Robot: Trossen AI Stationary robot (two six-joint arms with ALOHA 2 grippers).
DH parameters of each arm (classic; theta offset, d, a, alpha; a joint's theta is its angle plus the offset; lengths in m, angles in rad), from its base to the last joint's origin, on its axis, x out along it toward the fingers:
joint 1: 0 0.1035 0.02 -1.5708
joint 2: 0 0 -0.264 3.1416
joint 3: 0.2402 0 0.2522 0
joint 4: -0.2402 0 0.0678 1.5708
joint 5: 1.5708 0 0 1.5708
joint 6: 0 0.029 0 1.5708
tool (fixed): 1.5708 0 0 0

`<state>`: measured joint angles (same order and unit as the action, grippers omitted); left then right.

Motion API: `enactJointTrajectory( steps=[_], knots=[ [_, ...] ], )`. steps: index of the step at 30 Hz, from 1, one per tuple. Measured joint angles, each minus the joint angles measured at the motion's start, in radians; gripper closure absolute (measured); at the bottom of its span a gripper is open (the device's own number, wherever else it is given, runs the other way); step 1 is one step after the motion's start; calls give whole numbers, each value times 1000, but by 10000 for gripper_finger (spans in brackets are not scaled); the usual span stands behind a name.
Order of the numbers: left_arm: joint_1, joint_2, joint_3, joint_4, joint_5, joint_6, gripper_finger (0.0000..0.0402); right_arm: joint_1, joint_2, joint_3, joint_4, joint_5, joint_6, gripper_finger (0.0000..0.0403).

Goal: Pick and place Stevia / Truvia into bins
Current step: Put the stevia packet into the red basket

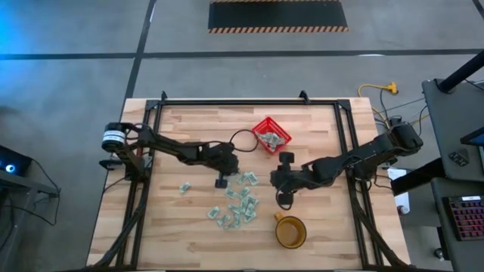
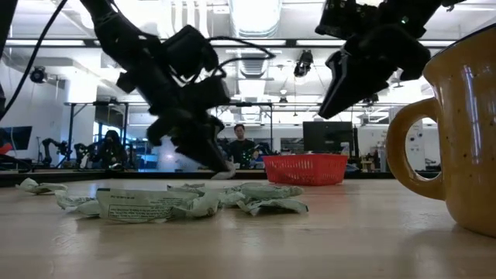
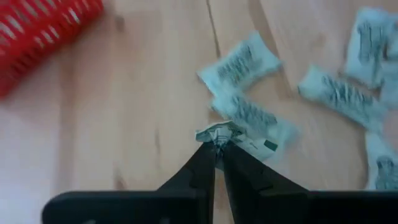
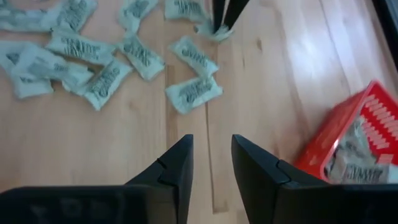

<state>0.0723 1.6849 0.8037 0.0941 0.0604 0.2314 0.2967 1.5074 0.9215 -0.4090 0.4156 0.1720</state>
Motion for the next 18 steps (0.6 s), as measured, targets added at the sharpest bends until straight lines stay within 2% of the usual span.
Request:
enactJointTrajectory(
  steps=[5,9,13,18],
  knots=[
    [0,0,60,41,-108,78,390,9,0,0,-56,-4,65,309],
    [11,0,93,209,-228,187,389,26,1,-7,-61,-6,90,309],
    [54,0,99,426,-251,274,389,41,1,-14,-60,-6,88,307],
    [128,17,103,583,-251,239,389,51,1,-19,-59,-6,85,313]
  ],
)
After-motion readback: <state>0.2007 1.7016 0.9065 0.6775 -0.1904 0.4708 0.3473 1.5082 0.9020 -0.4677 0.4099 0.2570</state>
